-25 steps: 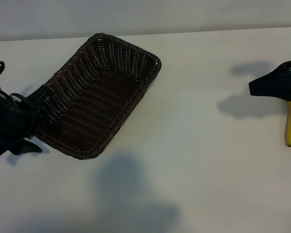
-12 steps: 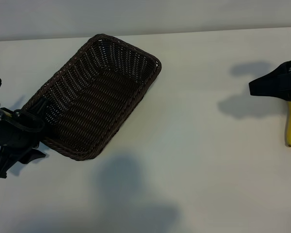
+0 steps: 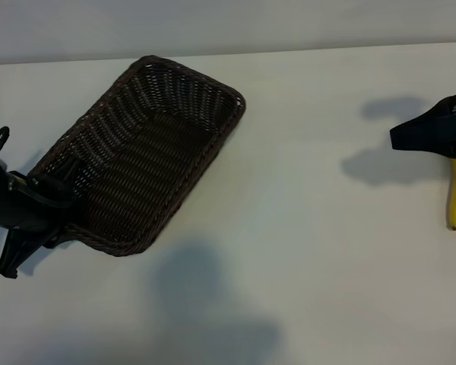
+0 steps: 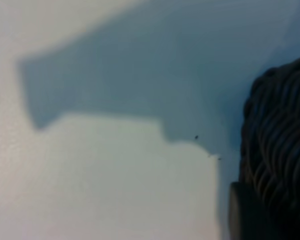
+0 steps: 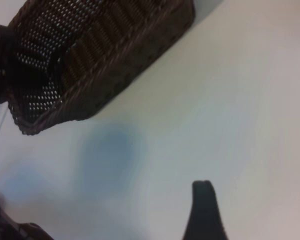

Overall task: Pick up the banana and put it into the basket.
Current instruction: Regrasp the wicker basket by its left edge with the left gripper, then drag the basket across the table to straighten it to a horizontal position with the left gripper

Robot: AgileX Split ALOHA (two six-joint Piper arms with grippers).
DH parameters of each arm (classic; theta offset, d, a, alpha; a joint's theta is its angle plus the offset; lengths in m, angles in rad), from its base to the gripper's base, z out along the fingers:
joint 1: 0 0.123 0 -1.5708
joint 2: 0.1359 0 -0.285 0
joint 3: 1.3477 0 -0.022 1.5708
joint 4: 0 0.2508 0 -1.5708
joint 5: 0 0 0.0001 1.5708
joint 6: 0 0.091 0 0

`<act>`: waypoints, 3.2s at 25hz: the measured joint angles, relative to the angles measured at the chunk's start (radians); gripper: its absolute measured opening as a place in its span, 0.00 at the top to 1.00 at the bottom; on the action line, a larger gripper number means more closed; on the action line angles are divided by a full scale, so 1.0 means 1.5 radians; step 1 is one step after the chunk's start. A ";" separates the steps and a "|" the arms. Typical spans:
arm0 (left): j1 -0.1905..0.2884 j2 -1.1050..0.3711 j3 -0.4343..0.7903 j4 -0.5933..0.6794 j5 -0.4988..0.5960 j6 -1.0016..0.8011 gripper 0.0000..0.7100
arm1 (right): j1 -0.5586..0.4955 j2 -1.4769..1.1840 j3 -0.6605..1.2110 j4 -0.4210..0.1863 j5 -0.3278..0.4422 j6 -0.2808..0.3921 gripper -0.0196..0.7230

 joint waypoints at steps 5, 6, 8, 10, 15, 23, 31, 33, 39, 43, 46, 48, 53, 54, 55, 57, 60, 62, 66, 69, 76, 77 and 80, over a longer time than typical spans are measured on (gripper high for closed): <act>0.000 0.000 0.000 0.000 0.006 0.000 0.77 | 0.000 0.000 0.000 0.000 0.000 0.000 0.27; 0.000 0.000 0.000 0.000 0.006 0.001 0.77 | 0.000 0.000 0.000 0.000 0.000 0.000 0.27; 0.000 0.000 0.000 0.000 0.006 0.006 0.77 | 0.000 0.000 0.000 0.000 0.000 0.000 0.27; 0.000 0.000 0.000 0.000 0.007 0.011 0.77 | 0.000 0.000 0.000 0.000 0.000 0.000 0.27; 0.000 0.000 -0.002 -0.003 0.011 0.029 0.77 | 0.000 0.000 0.000 0.000 0.000 0.000 0.27; 0.001 0.002 -0.086 -0.003 0.108 0.152 0.77 | 0.000 0.000 0.000 -0.002 0.000 0.000 0.27; 0.001 0.013 -0.184 -0.009 0.168 0.312 0.77 | 0.000 0.000 0.000 -0.002 0.000 0.000 0.27; 0.001 0.027 -0.219 -0.024 0.200 0.377 0.77 | 0.000 0.000 0.000 -0.002 0.000 0.000 0.27; 0.001 0.106 -0.345 -0.070 0.314 0.543 0.77 | 0.000 0.000 0.000 -0.002 0.000 0.000 0.27; -0.001 0.164 -0.408 -0.089 0.360 0.620 0.77 | 0.000 0.000 0.000 -0.002 0.000 0.000 0.27; -0.011 0.202 -0.432 -0.108 0.378 0.652 0.77 | 0.000 0.000 0.000 -0.002 0.000 0.000 0.27; -0.023 0.225 -0.443 -0.116 0.377 0.660 0.77 | 0.000 0.000 0.000 -0.002 0.000 0.000 0.27; -0.058 0.270 -0.453 -0.125 0.346 0.654 0.77 | 0.000 0.000 0.000 -0.002 0.000 0.000 0.27; -0.063 0.277 -0.453 -0.126 0.340 0.652 0.77 | 0.000 0.000 0.000 -0.002 0.000 0.000 0.27; -0.066 0.285 -0.453 -0.126 0.333 0.650 0.77 | 0.000 0.000 0.000 -0.002 0.000 0.000 0.27; -0.069 0.296 -0.453 -0.125 0.327 0.649 0.77 | 0.000 0.000 0.000 -0.002 0.000 0.000 0.27; -0.071 0.301 -0.455 -0.127 0.323 0.652 0.77 | 0.000 0.000 0.000 -0.002 0.000 0.000 0.27; -0.071 0.302 -0.456 -0.128 0.318 0.659 0.77 | 0.000 0.000 0.000 -0.002 0.000 0.000 0.27; -0.071 0.303 -0.457 -0.129 0.314 0.678 0.77 | 0.000 0.000 0.000 -0.002 0.000 0.000 0.27; -0.071 0.303 -0.457 -0.129 0.313 0.683 0.77 | 0.000 0.000 0.000 -0.002 0.000 0.000 0.27; -0.071 0.303 -0.457 -0.130 0.308 0.679 0.77 | 0.000 0.000 0.000 -0.002 0.000 0.000 0.27; -0.071 0.303 -0.457 -0.131 0.308 0.676 0.74 | 0.000 0.000 0.000 -0.002 0.000 0.000 0.27; -0.072 0.303 -0.457 -0.142 0.305 0.676 0.55 | 0.000 0.000 0.000 -0.002 0.000 0.000 0.27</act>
